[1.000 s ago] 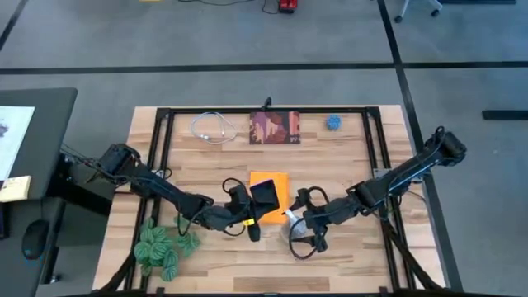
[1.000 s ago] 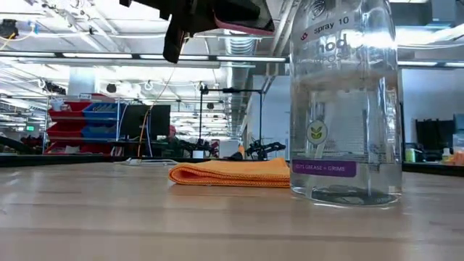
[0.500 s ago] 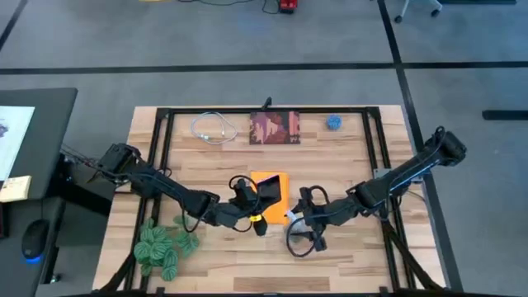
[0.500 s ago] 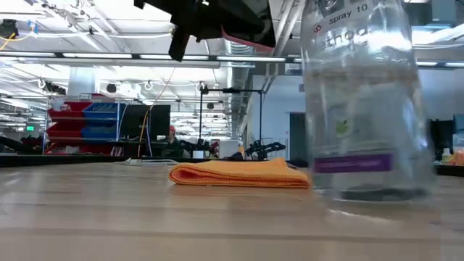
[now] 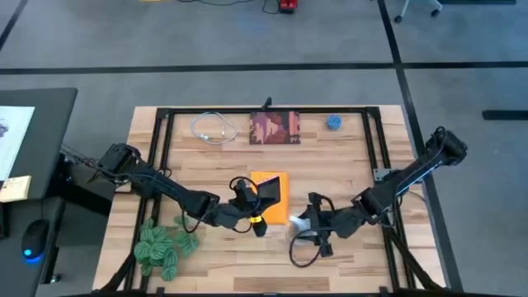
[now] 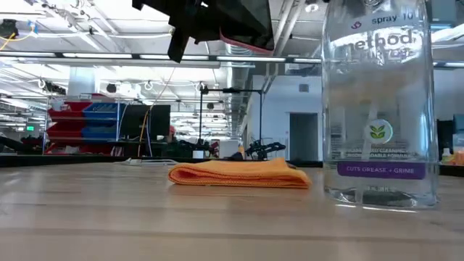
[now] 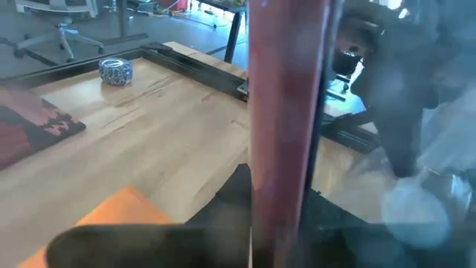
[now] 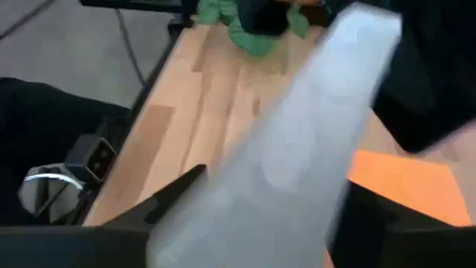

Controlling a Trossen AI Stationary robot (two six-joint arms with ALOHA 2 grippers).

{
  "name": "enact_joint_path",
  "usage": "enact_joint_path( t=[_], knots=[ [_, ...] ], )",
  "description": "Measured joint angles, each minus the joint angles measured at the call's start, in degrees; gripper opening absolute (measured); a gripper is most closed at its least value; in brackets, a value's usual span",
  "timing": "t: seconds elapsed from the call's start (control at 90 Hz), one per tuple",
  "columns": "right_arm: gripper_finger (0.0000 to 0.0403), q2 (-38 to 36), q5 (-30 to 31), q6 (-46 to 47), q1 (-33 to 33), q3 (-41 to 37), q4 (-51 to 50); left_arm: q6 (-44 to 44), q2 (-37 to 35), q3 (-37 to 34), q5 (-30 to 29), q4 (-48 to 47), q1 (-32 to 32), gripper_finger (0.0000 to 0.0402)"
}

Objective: Apply microfiber cloth
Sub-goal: Spray the front of the pink cellphone with the spray bottle

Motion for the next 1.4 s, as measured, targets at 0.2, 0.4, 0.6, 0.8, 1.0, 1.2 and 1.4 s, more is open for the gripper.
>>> enact_joint_path(
  t=[0.2, 0.4, 0.6, 0.8, 1.0, 1.2, 1.4],
  knots=[
    [0.0168, -0.61, 8.05, 7.63, 2.27, 0.02, -3.29, -0.05, 0.0, 0.0, 0.02, -0.73, -0.57, 0.0011],
    [0.0116, -5.97, 9.36, 14.95, 4.48, 0.09, -15.18, 0.36, 0.13, 0.0, 1.38, -0.9, -0.7, 0.0011],
    [0.0116, -16.13, 10.96, 22.03, 6.51, -0.15, -34.49, 0.3, 1.96, 0.02, 2.88, -0.09, -0.48, 0.0011],
    [0.0116, -23.48, 11.46, 25.44, 6.86, -1.96, -42.21, -0.38, 6.19, -0.02, 5.99, 0.82, 0.89, 0.0011],
    [0.0179, -26.79, 11.53, 25.63, 6.65, -3.23, -42.81, 0.92, 10.97, -0.02, 7.11, -0.3, 3.01, 0.0011],
    [0.0233, -26.99, 11.72, 25.22, 6.39, -3.5, -42.52, -1.92, 16.82, -0.04, 7.31, -2.95, 4.96, 0.0011],
    [0.0237, -26.94, 11.54, 23.46, 6.63, -1.01, -43.21, -4.65, 19.05, 0.11, 8.81, -0.12, 5.38, 0.0011]
  ],
)
